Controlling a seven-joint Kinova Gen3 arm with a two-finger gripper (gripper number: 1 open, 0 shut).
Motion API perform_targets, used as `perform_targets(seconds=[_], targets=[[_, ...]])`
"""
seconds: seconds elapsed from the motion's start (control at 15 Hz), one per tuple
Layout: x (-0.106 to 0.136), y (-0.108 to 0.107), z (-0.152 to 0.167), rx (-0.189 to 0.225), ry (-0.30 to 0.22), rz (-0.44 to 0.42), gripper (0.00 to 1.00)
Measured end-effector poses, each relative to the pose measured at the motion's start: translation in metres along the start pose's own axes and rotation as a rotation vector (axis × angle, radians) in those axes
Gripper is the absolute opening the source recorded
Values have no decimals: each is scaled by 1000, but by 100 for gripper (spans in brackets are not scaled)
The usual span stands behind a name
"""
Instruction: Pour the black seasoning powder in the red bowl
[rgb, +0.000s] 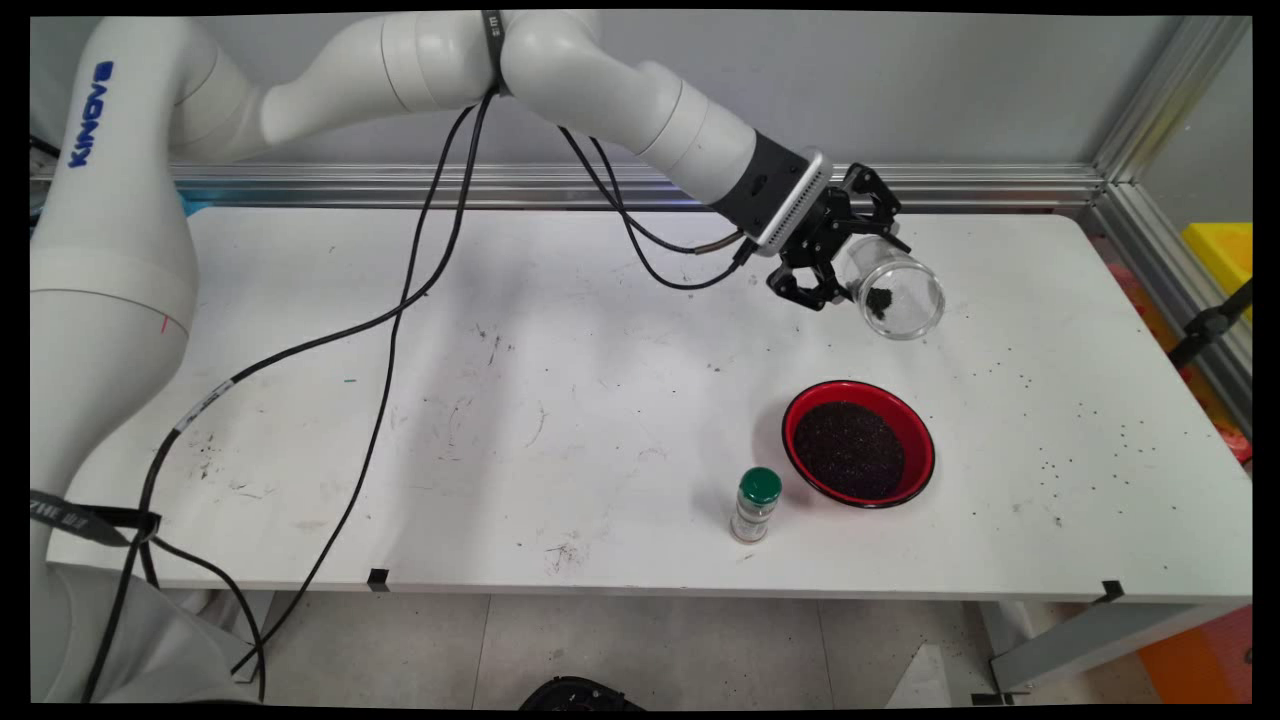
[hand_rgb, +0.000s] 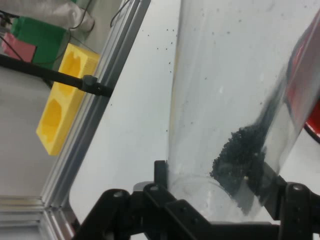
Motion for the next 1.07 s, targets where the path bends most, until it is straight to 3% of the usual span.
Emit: perform_targets(seconds=[0.53,1.07], targets=[[-7,-1,-2,-30,25,-128,0],[-14,-6,4,-46,47,-326,0]])
